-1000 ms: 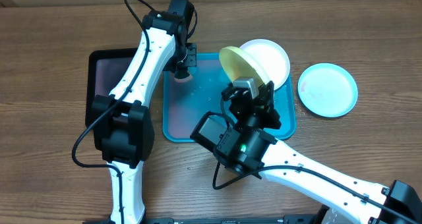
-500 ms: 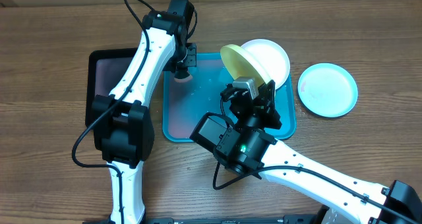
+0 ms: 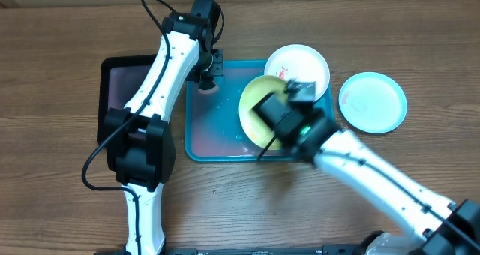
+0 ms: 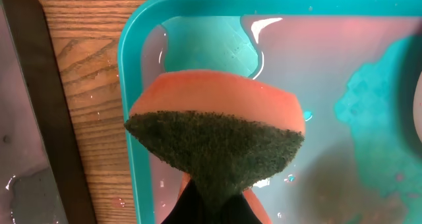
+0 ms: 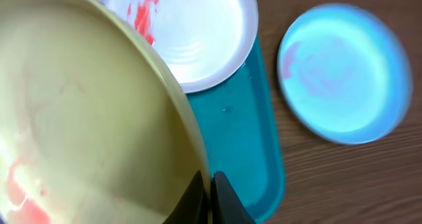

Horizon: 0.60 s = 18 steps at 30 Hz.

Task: Clean dirty plates on tray and stack at the side
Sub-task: 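Carry the yellow plate right and lower it onto the light-blue plate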

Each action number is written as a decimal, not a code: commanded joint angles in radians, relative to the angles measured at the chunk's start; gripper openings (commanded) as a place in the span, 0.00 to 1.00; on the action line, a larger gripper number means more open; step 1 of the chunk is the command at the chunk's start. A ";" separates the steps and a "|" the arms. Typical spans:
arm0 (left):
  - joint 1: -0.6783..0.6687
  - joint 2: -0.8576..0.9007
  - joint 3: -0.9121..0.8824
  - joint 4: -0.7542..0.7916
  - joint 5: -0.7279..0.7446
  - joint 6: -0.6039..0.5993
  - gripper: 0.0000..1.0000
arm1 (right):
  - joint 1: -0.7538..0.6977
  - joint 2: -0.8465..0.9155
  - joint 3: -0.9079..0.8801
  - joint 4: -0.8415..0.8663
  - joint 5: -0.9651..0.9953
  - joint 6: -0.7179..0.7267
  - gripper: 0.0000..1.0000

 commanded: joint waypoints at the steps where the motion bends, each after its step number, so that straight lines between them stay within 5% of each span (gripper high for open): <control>1: -0.002 -0.004 -0.002 0.000 0.008 -0.014 0.04 | -0.214 -0.010 0.019 0.035 -0.416 -0.122 0.04; 6: -0.002 -0.004 -0.002 0.000 0.009 -0.014 0.04 | -0.596 -0.006 0.019 0.066 -0.667 -0.145 0.04; 11: -0.002 -0.004 -0.002 0.001 0.008 -0.014 0.04 | -0.900 0.045 0.016 0.091 -0.719 -0.183 0.04; 18: -0.002 -0.004 -0.002 0.001 0.009 -0.014 0.04 | -1.057 0.178 -0.021 0.162 -0.718 -0.212 0.04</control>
